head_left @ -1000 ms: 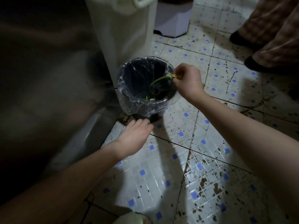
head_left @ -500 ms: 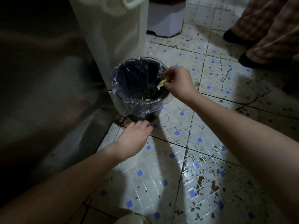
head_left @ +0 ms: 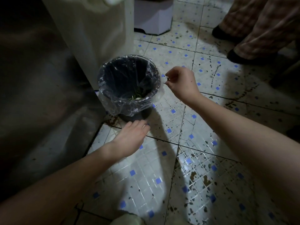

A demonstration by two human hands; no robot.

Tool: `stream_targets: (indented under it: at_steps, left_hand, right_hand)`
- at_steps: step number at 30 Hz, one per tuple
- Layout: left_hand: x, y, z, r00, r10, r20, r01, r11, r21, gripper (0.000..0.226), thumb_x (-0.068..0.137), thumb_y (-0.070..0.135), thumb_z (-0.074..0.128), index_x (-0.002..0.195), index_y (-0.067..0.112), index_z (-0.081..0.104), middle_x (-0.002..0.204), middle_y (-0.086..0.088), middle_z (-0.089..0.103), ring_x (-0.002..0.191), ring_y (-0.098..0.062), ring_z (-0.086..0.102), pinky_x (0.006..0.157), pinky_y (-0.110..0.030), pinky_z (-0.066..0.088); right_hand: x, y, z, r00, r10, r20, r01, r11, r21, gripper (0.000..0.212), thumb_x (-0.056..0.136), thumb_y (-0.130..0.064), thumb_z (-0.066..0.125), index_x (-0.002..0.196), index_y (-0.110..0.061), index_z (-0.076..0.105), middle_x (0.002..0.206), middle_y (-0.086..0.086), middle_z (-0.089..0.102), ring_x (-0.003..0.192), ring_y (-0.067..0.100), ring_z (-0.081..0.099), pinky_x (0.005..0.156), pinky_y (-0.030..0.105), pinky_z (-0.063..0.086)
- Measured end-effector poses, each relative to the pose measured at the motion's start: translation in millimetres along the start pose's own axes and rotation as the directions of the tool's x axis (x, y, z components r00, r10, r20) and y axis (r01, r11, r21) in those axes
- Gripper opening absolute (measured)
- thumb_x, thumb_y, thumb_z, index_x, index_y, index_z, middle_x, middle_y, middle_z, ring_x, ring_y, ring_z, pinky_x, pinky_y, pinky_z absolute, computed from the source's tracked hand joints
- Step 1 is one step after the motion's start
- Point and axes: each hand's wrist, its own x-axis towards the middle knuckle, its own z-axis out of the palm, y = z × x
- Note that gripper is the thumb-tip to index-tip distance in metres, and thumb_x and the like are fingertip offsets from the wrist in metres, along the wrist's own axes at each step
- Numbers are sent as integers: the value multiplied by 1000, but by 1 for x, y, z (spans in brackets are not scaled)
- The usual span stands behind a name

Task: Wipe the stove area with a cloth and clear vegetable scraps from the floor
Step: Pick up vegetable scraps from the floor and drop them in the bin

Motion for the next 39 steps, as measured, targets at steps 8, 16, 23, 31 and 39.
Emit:
stream_targets:
  at_steps: [8,16,23,31,39]
  left_hand:
    - [36,25,5,997,80,17,-80,997,6,38,91,20,47,128,18,43,130,-3,44,116,-24,45,90,-34,36]
    - [67,46,5,989,149,16,-150,988,29,37,93,19,46,130,20,42,132,-1,44,118,-22,46,93,-33,38]
    - [62,48,22,985,163,59,-163,987,-9,38,94,18,45,132,20,41,137,-2,42,120,-23,45,96,-33,36]
    - [53,60,34,976,203,80,-202,979,-20,44,97,15,41,139,20,32,142,-3,37,126,-21,39,102,-32,33]
    - [60,64,42,972,194,132,-192,981,-28,41,99,16,37,139,20,32,143,-4,36,126,-21,39,103,-33,31]
  right_hand:
    - [-52,72,-35,994,108,31,-102,984,-147,22,85,-6,64,107,-8,68,103,8,69,89,15,62,82,25,49]
    - [-117,132,-47,973,206,104,-163,933,-322,23,89,-7,58,109,-12,66,108,5,66,97,19,61,81,30,49]
    - [-175,167,-31,883,400,246,-311,891,-330,19,90,-7,58,105,-17,64,105,-1,64,87,11,61,79,28,55]
    - [-221,192,-17,809,494,317,-377,852,-364,15,88,-2,56,96,-11,66,96,7,66,85,21,62,77,35,53]
    - [-224,200,-10,820,456,347,-359,881,-310,20,85,3,56,93,-12,65,90,-1,56,78,14,52,68,22,41]
